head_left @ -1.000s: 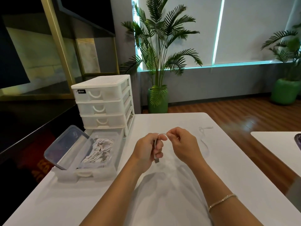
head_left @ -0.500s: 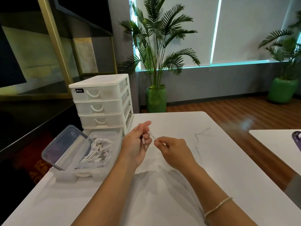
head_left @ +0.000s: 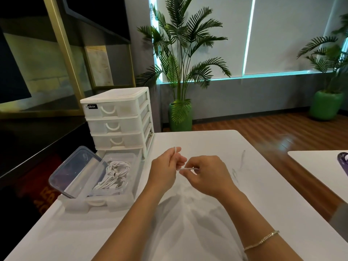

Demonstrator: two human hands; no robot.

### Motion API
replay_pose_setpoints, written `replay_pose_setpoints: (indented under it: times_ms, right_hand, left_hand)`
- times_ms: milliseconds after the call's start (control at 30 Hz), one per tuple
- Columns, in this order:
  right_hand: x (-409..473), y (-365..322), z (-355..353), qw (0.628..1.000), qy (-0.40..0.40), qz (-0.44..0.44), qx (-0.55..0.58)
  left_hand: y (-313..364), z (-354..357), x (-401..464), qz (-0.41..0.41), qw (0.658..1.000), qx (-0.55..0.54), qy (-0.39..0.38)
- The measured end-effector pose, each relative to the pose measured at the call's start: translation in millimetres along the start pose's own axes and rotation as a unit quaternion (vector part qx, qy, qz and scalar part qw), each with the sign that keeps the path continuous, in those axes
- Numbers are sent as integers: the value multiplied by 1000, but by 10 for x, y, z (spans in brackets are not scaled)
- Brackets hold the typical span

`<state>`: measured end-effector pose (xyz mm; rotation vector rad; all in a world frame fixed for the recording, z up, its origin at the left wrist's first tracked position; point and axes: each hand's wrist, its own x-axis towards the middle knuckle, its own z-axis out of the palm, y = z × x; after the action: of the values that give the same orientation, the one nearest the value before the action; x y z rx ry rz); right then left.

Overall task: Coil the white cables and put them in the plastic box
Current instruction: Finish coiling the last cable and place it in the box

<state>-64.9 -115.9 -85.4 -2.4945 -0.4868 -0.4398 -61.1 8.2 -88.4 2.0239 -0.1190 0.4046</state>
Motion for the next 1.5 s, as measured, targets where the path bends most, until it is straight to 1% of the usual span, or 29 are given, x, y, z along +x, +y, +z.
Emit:
replay_pose_setpoints:
  times_ms: [67,167,267,400,500,700,767,800,933,1000,1100,1167,1267,1333,1400,1500]
  right_hand:
    - [1,1,-47,1000,25,-7,9]
    - [9,32,-76,998,62,-6,15]
    - [19,71,-76,996,86,-2,35]
    - [38,81,-67,993,95,-3,69]
    - [44,91,-58,994,94,-9,61]
    - [57,117,-44,990,123,-20,67]
    - [55,105,-45,987,138,-31,77]
    - [50,101,-48,986,142,-35,80]
    - [28,92,-71,987,126,-21,95]
    - [23,83,-70,991,108,-16,84]
    - [21,83,-62,997,65,-9,41]
    - [16,95,-41,999,31,-11,6]
    - [9,86,8,999,-18,-19,-35]
    - [7,75,21,998,-32,-25,-46]
    - [11,70,11,997,-40,-30,-54]
    - [13,42,-12,997,-51,-36,-54]
  left_hand:
    - [2,-3,-12,-1,999,12,-49]
    - [16,7,-24,-21,993,-30,-109]
    - [45,2,-33,-53,986,-87,-130]
    - [74,-24,-53,-79,969,-180,-151]
    - [53,-24,-46,-101,963,-206,-142]
    - [77,-41,-57,-129,930,-291,-182]
    - [84,-47,-58,-140,910,-338,-194]
    - [82,-53,-57,-147,895,-373,-197]
    - [122,-81,-38,-178,802,-542,-178]
    - [150,-84,-41,-186,769,-589,-164]
    - [161,-106,-30,-180,739,-636,-133]
    - [145,-128,0,-170,729,-655,-101]
    - [123,-131,38,-163,738,-650,-71]
    - [113,-115,34,-166,760,-625,-67]
    - [116,-103,21,-162,802,-573,-53]
    - [140,-69,-8,-155,878,-452,-6]
